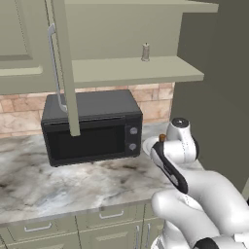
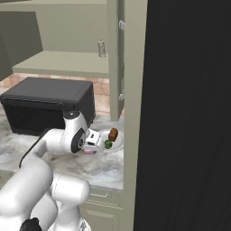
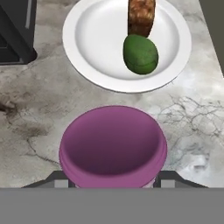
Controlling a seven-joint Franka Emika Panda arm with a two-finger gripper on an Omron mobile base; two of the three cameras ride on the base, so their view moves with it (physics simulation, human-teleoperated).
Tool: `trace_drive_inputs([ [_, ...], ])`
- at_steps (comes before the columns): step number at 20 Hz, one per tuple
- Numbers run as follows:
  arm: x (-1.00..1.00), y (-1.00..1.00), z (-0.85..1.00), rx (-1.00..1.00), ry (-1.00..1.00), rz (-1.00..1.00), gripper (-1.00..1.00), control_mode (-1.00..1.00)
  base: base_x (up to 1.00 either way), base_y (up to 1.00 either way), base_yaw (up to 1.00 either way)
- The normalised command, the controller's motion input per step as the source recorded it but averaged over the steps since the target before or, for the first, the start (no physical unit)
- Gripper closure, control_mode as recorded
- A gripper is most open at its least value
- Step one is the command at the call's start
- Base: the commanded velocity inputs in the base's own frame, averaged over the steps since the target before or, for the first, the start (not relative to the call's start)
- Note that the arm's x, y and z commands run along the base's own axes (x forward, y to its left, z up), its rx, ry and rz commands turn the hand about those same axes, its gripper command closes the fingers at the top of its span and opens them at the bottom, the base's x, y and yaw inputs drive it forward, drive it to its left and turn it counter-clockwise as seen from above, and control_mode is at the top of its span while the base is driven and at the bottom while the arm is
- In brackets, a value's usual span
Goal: Pick the avocado and bread from the counter and place them on the plate. Then pick the jam from the cabinet and place it next to the plate. Lastly close the cabinet door.
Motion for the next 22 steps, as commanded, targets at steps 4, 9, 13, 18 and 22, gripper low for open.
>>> trace_drive_inputs([
  [4, 0.14, 0.00, -0.32, 0.00, 0.00, 0.00, 1.00, -1.00, 0.00, 0.00, 0.00],
  [9, 0.10, 0.00, -0.34, 0.00, 0.00, 0.00, 1.00, -1.00, 0.00, 0.00, 0.00],
  [13, 0.04, 0.00, -0.33, 0.00, -0.01, 0.00, 1.00, -1.00, 0.00, 0.00, 0.00],
  [18, 0.04, 0.00, -0.20, 0.00, -0.04, 0.00, 1.00, -1.00, 0.00, 0.00, 0.00],
  [22, 0.03, 0.00, -0.17, 0.00, -0.10, 0.00, 1.00, -1.00, 0.00, 0.00, 0.00],
])
